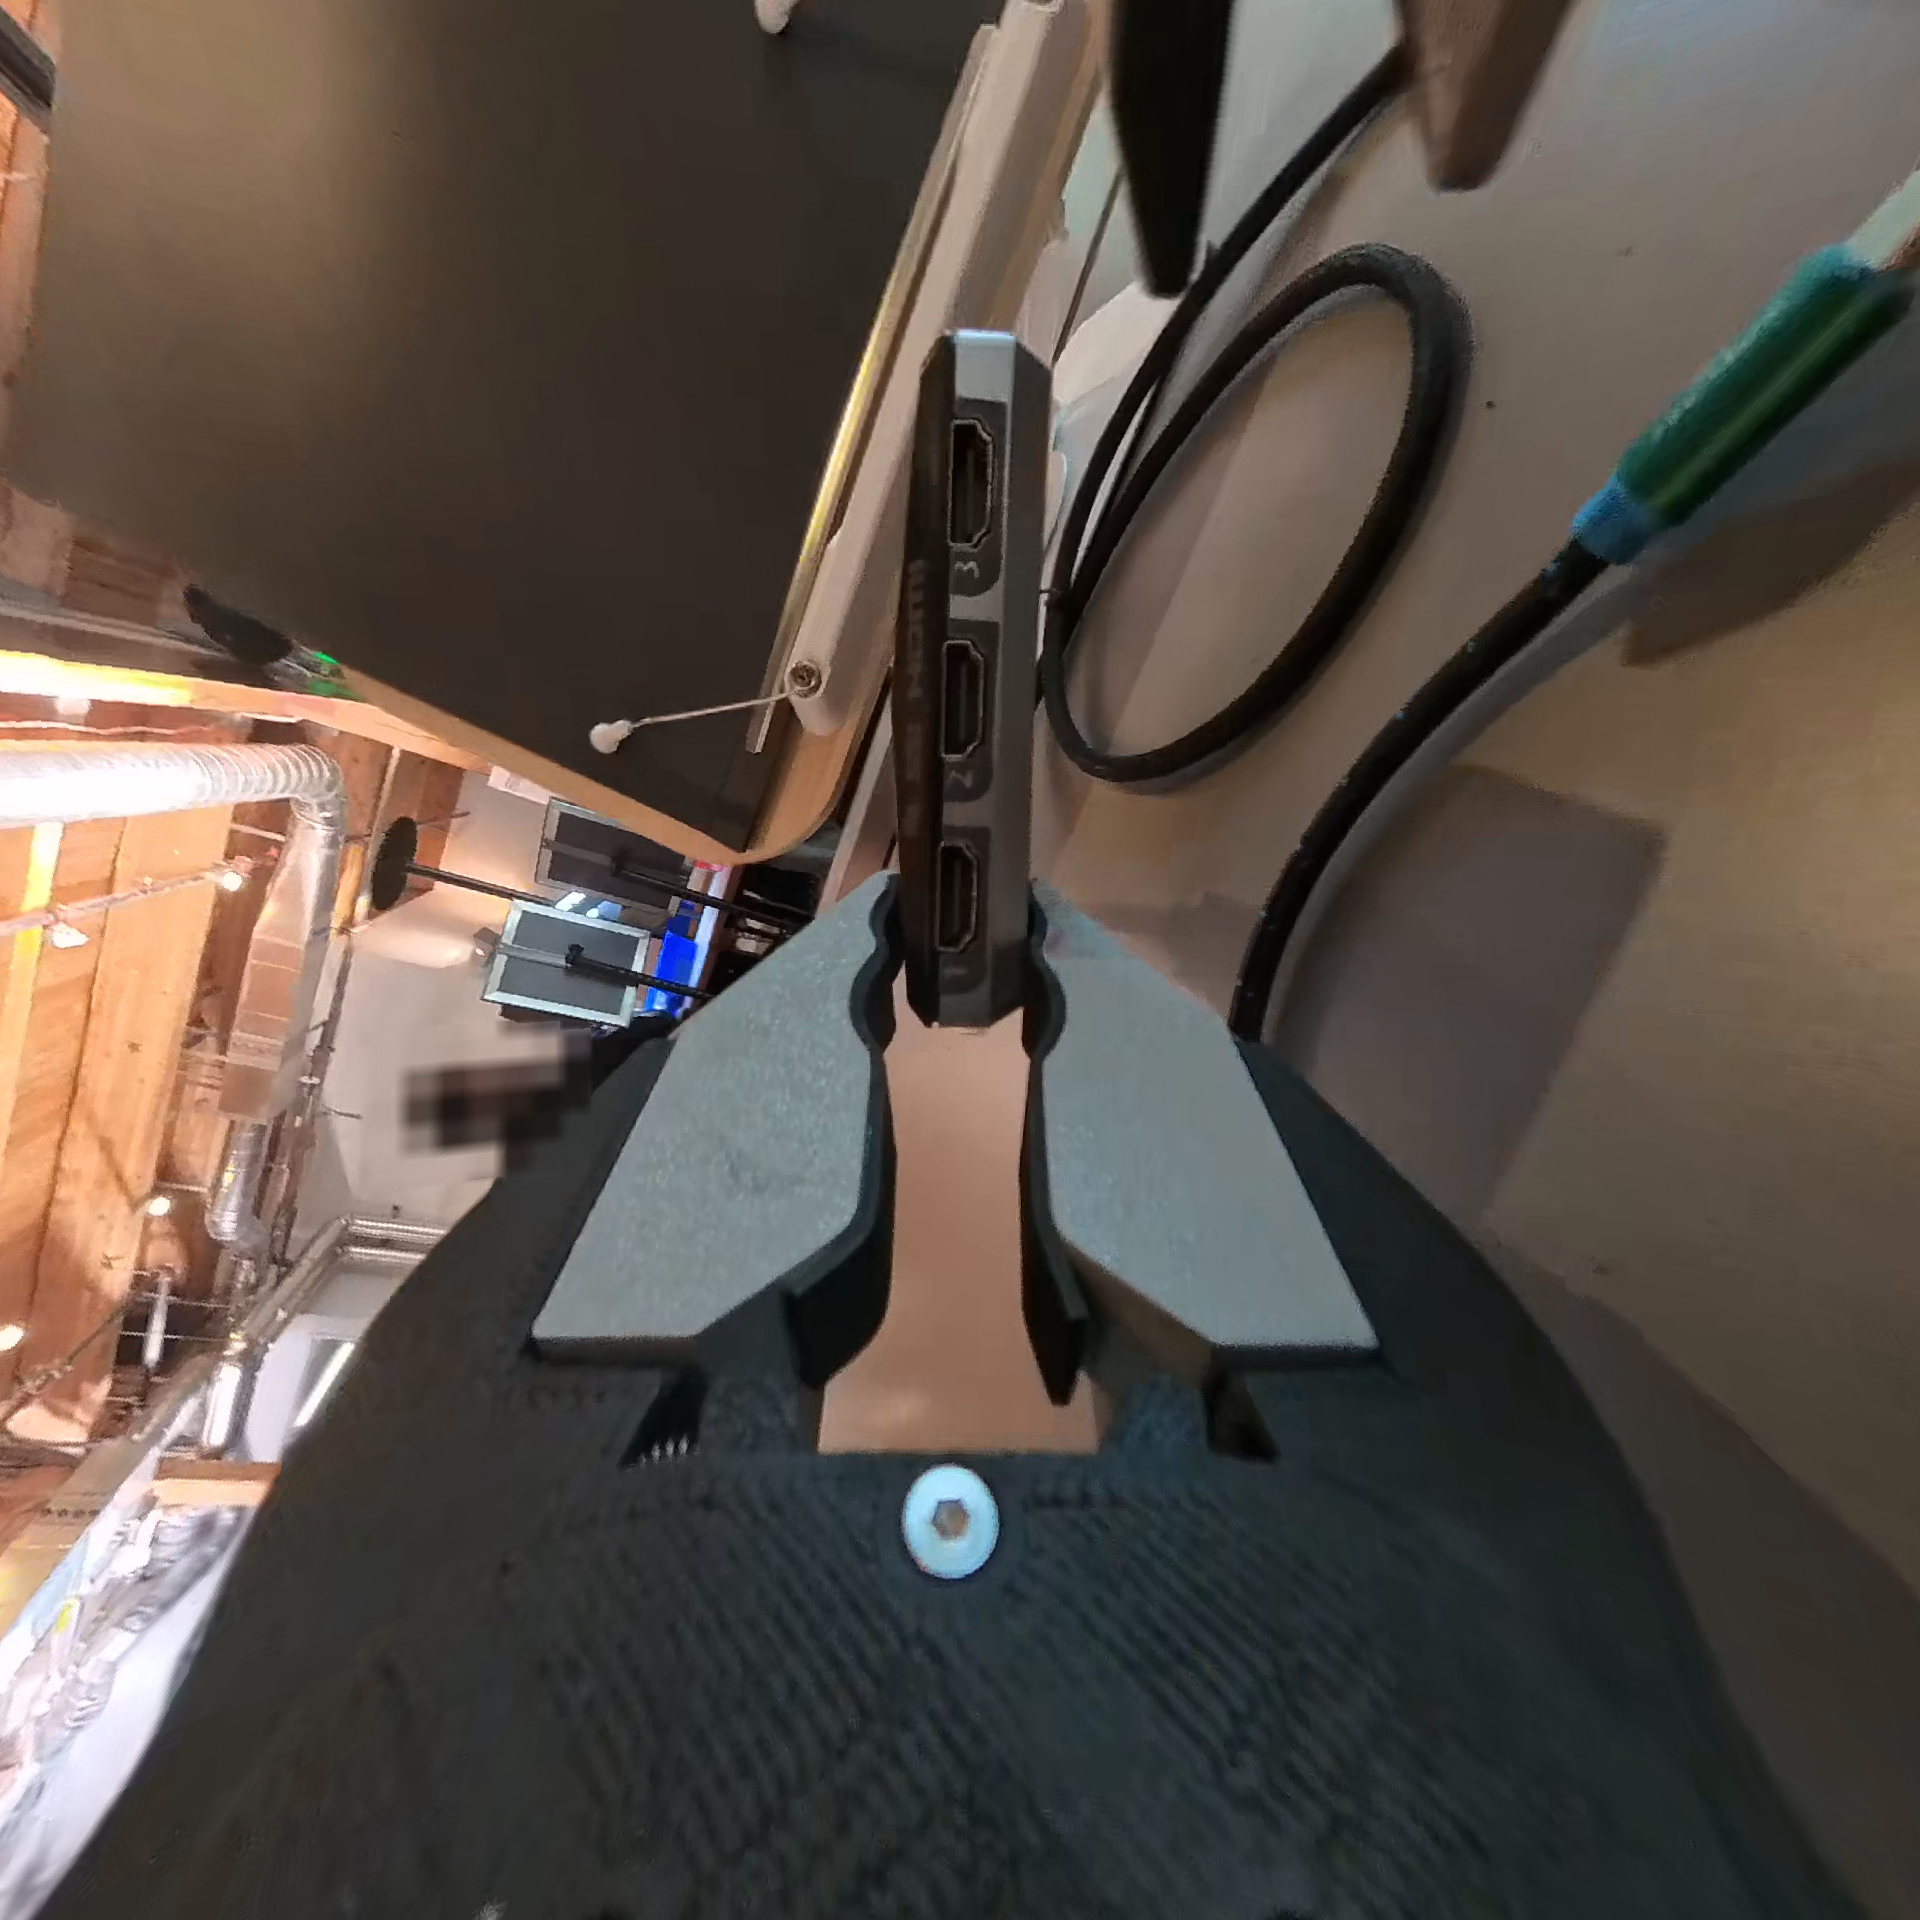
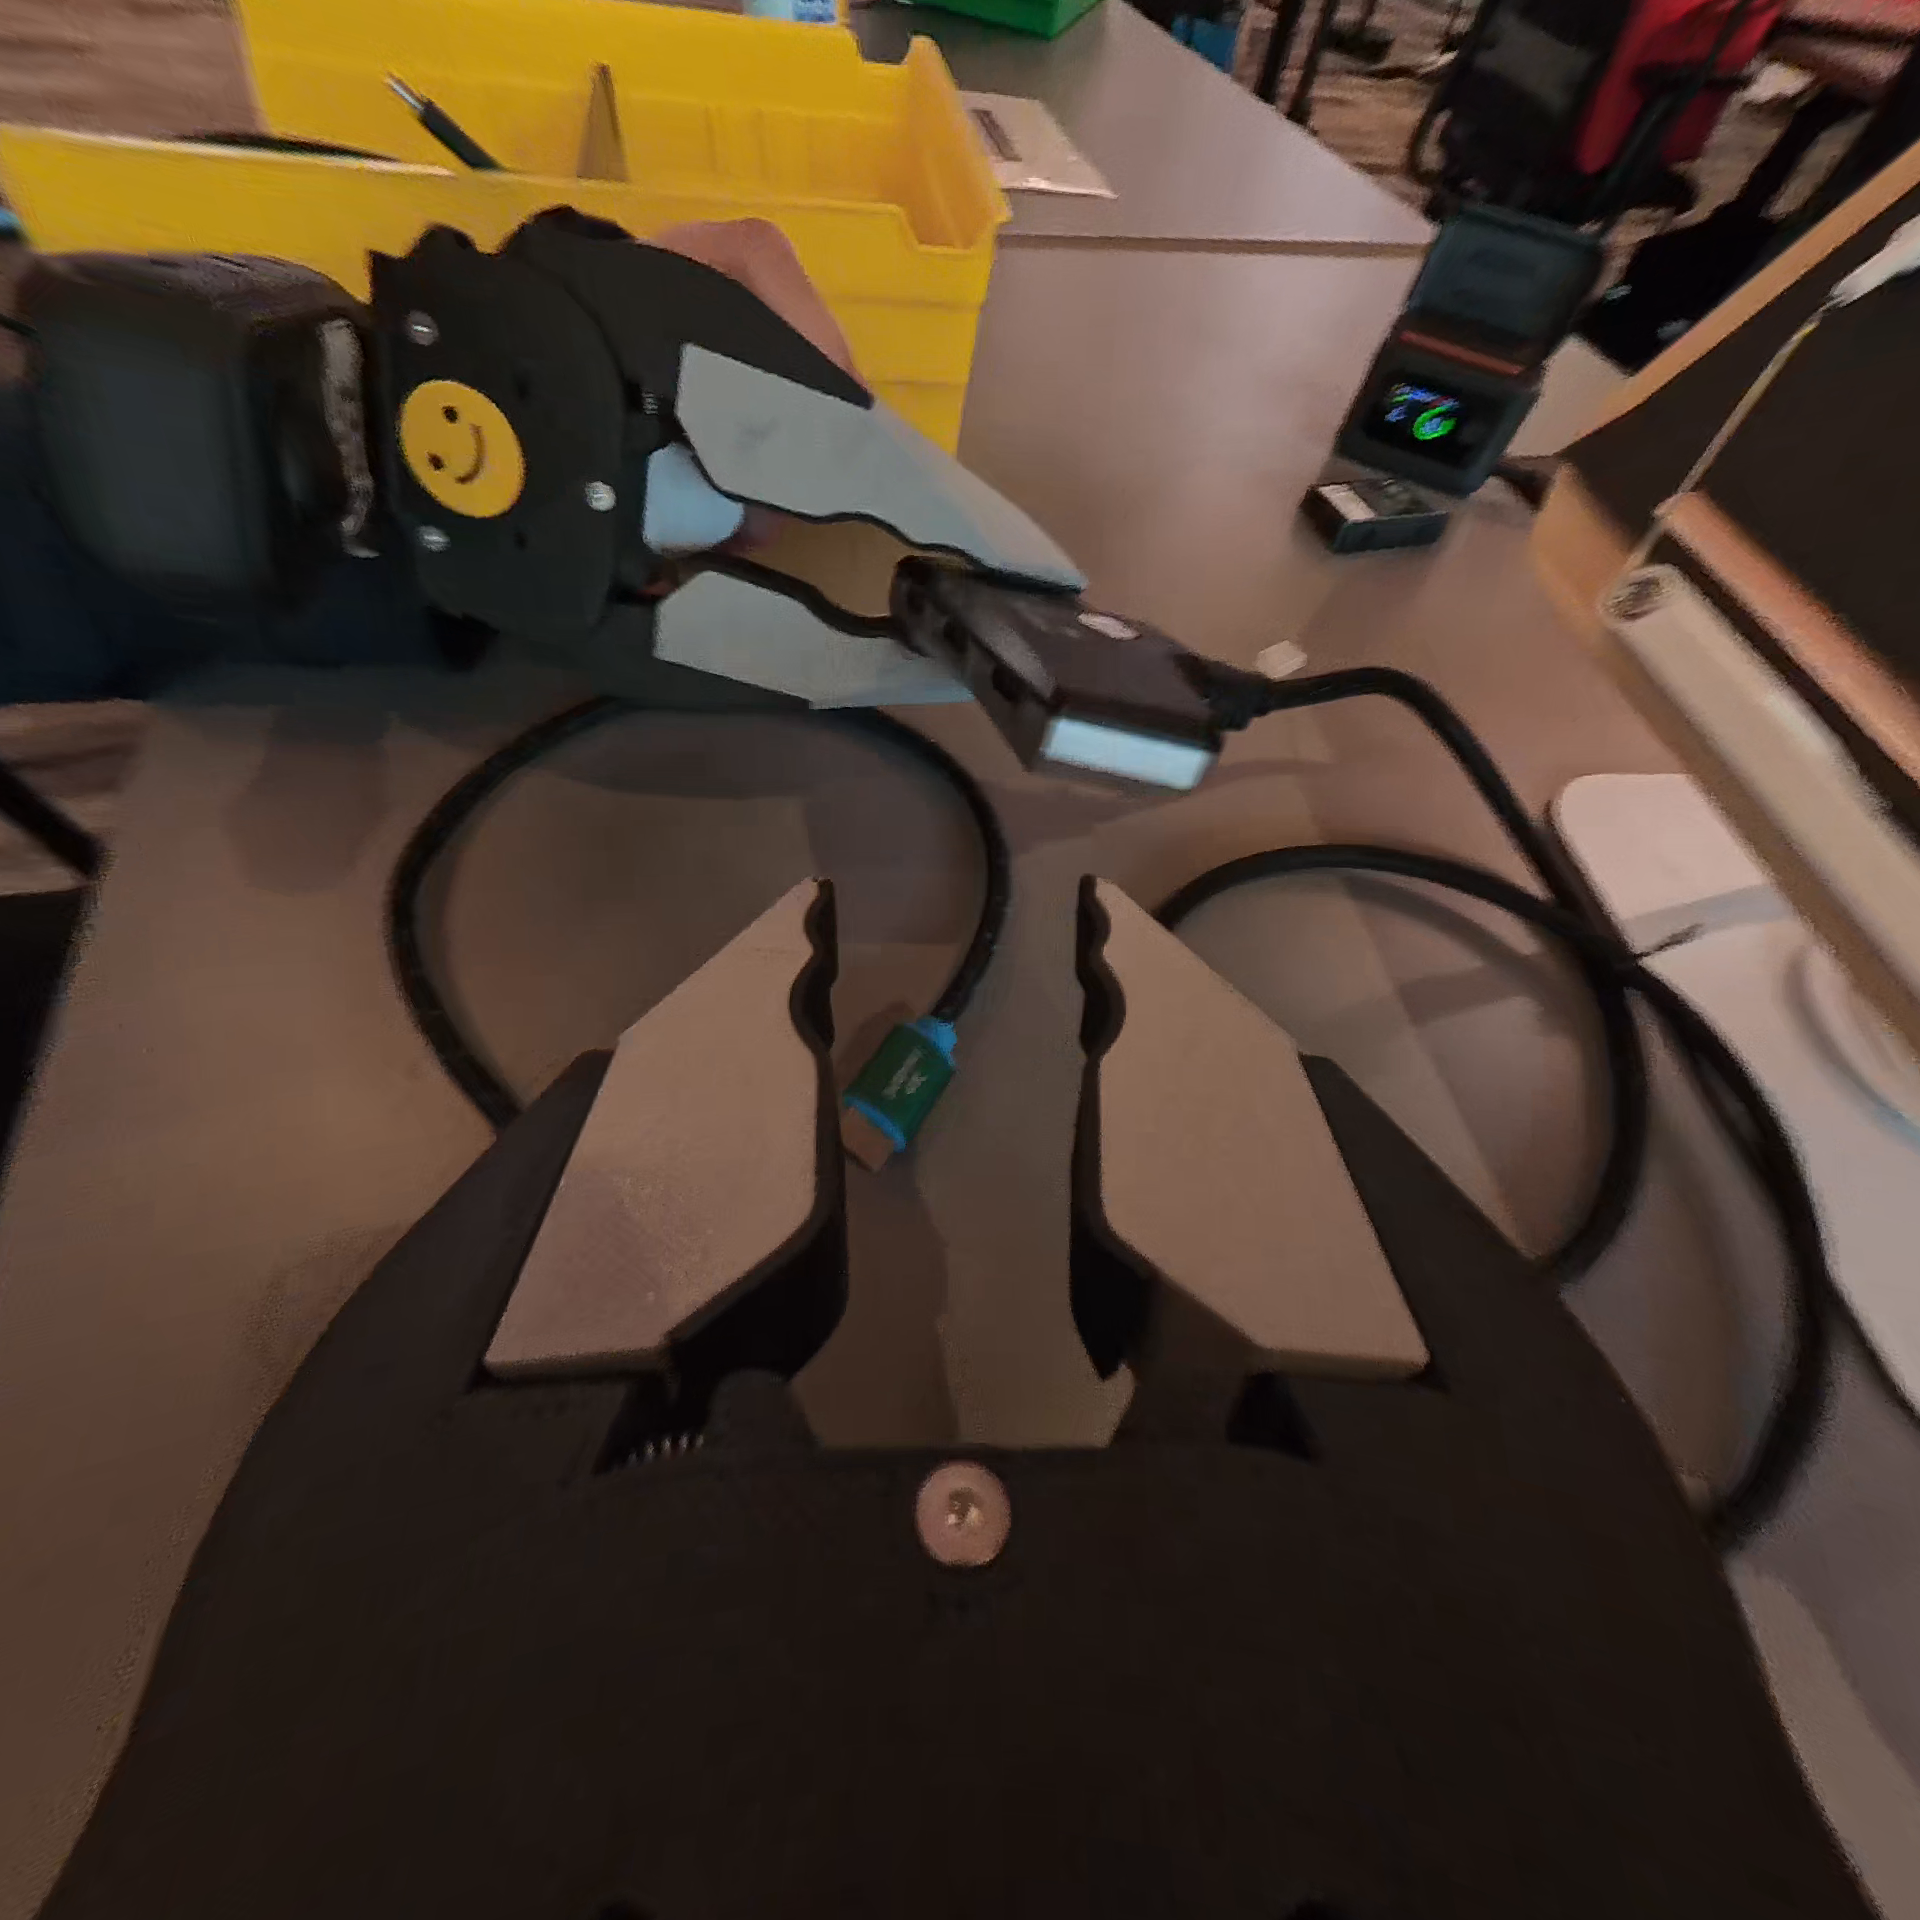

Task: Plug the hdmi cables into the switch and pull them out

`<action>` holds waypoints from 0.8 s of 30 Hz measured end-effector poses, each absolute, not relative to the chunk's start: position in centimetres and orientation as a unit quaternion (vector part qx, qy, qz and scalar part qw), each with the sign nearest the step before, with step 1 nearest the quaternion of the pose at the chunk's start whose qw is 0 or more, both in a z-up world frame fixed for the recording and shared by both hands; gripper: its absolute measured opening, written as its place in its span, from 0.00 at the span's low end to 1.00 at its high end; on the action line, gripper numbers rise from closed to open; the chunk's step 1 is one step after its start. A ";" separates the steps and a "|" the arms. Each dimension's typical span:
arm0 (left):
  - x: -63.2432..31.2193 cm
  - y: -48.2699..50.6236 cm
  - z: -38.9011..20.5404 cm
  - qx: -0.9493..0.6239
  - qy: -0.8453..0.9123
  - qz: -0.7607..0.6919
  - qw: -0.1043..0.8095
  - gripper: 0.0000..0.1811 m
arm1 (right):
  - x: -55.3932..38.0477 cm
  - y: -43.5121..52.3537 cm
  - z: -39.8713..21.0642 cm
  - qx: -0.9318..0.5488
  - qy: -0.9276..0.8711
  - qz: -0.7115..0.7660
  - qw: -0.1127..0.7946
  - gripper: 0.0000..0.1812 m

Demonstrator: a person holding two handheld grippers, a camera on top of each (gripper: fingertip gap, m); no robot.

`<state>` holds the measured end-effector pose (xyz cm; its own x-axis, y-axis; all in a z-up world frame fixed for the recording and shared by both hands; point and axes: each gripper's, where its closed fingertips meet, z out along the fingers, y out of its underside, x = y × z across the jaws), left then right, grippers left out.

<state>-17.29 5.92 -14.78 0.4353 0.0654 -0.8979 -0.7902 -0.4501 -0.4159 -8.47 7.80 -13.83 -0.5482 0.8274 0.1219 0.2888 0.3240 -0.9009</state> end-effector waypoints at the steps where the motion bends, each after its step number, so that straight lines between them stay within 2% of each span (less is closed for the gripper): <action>1: -17.2 6.0 -14.8 -0.708 0.262 0.474 0.452 0.10 | -8.7 8.1 -13.5 -0.366 -0.753 0.439 0.327 0.24; 4: -16.4 6.2 -14.8 -0.691 0.289 0.498 0.437 0.10 | -9.5 8.3 -12.4 -0.375 -0.725 0.447 0.365 0.24; 9: -14.7 6.6 -14.4 -0.663 0.321 0.521 0.432 0.10 | -10.2 8.3 -12.5 -0.394 -0.715 0.455 0.356 0.18; 21: -12.9 6.6 -13.4 -0.649 0.331 0.508 0.459 0.09 | -9.8 10.0 -11.7 -0.419 -0.687 0.491 0.333 0.18; 22: -12.7 6.6 -13.4 -0.646 0.334 0.508 0.461 0.09 | -9.9 10.2 -11.6 -0.425 -0.681 0.495 0.333 0.17; 23: -12.2 6.7 -13.4 -0.642 0.343 0.503 0.466 0.09 | -10.0 10.9 -11.6 -0.439 -0.670 0.490 0.343 0.02; 24: -11.5 6.7 -13.2 -0.632 0.352 0.500 0.477 0.09 | -10.3 12.1 -11.8 -0.457 -0.660 0.471 0.366 0.00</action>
